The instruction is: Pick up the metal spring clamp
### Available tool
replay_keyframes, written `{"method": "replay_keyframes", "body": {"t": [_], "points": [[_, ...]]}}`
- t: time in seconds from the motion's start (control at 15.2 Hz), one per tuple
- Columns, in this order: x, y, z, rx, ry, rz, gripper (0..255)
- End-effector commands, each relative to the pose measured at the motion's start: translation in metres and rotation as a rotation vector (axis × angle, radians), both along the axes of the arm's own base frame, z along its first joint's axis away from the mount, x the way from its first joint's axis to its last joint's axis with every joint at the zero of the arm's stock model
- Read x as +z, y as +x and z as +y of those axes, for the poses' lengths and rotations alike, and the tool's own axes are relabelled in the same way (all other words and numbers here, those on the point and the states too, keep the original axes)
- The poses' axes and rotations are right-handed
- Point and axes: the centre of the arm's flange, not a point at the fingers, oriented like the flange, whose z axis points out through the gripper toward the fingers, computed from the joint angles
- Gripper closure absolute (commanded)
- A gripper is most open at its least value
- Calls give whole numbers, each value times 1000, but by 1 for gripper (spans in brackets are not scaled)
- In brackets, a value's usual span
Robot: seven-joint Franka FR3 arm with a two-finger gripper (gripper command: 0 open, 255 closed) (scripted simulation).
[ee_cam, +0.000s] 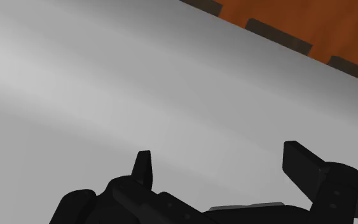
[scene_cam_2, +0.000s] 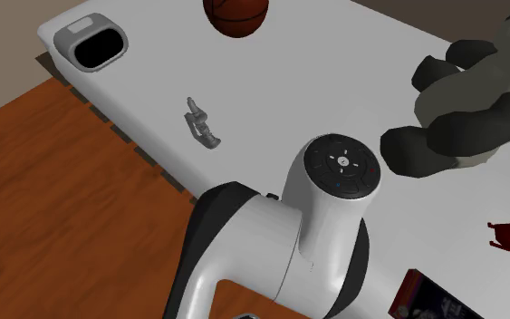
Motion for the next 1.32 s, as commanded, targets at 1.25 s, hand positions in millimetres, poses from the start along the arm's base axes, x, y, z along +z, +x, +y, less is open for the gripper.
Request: {"method": "replay_keyframes", "body": {"t": [1.25], "points": [[55,105,224,63,4,61,0]]}}
